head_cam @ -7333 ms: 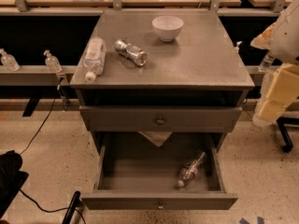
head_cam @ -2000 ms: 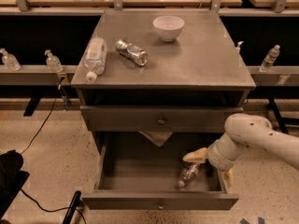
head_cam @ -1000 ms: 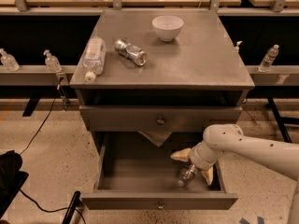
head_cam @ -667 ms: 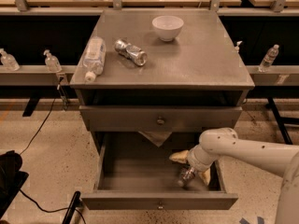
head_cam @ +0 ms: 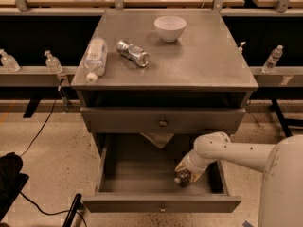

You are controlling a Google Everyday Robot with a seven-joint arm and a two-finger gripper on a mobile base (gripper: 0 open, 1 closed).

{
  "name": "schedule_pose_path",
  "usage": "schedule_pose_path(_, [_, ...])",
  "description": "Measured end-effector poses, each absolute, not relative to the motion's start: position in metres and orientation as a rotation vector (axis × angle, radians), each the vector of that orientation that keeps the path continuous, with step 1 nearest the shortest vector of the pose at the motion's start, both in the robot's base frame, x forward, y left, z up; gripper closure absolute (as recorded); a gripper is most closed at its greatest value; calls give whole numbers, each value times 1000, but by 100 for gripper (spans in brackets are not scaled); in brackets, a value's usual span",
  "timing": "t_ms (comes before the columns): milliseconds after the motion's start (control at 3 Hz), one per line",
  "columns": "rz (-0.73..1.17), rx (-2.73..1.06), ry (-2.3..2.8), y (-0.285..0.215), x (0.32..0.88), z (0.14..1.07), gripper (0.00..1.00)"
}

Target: Pick water bottle from middle drawer and place on counter

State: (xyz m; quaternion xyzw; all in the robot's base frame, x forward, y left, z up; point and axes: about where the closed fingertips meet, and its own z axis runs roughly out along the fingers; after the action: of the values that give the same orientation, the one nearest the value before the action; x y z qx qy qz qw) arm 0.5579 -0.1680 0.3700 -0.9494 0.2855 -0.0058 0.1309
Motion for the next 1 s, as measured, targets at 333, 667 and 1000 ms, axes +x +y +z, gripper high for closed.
schedule_pose_path(333, [9, -2746, 838, -168, 560, 365, 70])
schedule_pose_path(667, [38, -2728, 869, -177, 563, 372, 92])
schedule_pose_path(1000, [69, -2629, 891, -188, 573, 415, 100])
